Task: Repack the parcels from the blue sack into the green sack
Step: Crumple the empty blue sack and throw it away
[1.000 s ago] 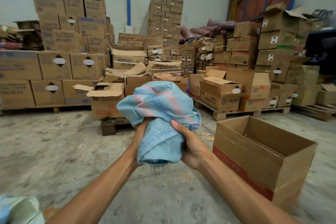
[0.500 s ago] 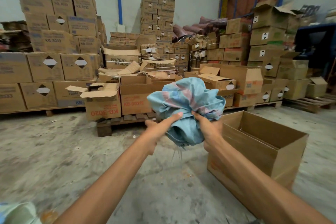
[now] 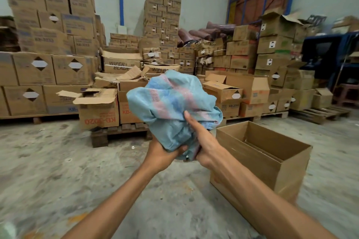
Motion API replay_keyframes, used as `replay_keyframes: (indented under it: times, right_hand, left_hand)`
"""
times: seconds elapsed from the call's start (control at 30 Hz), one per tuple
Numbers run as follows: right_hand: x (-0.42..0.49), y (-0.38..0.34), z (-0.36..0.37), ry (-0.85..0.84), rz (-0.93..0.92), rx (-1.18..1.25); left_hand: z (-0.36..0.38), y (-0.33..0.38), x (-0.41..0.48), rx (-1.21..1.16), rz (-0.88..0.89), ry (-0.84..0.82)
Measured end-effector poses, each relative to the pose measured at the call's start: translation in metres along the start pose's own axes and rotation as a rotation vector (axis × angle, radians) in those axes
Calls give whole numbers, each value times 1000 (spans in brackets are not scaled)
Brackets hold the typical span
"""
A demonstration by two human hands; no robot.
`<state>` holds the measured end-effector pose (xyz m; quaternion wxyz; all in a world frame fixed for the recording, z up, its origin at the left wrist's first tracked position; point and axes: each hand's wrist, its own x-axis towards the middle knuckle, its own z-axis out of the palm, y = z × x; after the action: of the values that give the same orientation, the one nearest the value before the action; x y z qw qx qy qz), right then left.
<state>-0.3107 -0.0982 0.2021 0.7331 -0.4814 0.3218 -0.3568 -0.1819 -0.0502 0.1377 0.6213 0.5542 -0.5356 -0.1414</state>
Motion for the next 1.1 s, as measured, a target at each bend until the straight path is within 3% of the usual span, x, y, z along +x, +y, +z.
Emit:
replay_keyframes:
  times: [0.1, 0.17, 0.23, 0.27, 0.37, 0.43, 0.5, 0.6, 0.67, 0.77, 0.93, 1.03, 1.1]
  right_hand:
    - [23, 20, -4, 241, -77, 105]
    - [46, 28, -18, 395, -179, 15]
    - [47, 28, -29, 505, -242, -155]
    - [42, 27, -31, 524, -250, -211]
    - [31, 26, -38, 449, -247, -254]
    - [23, 24, -41, 289, -246, -211]
    - [11, 17, -45, 127, -243, -153]
    - [-7, 8, -59, -3, -236, -151]
    - [-14, 7, -69, -60, -218, -112]
    - [-22, 2, -78, -132, -228, -86]
    - [-20, -7, -88, -115, -290, -134]
    - [-22, -15, -103, -228, -138, -4]
    - [-27, -17, -117, -279, -44, 27]
  left_hand:
    - [-4, 24, -12, 333, -122, -227]
    - [-11, 54, -15, 805, -368, -567]
    - [-13, 83, -17, 1115, -435, -718]
    - [-10, 92, -16, 1150, -343, -615]
    - [-3, 106, -8, 1168, 196, 2]
    - [-6, 94, 9, 1241, 347, 36]
    - [-18, 75, 24, 1095, 190, -152]
    - [-32, 48, 37, 454, -139, -450]
    - [-28, 39, 38, 142, -279, -545]
    - [-14, 35, 39, -72, -392, -593]
    - [17, 32, 35, -428, -411, -513]
    - [45, 46, 31, -669, -449, -547]
    - [61, 59, 40, -638, -447, -560]
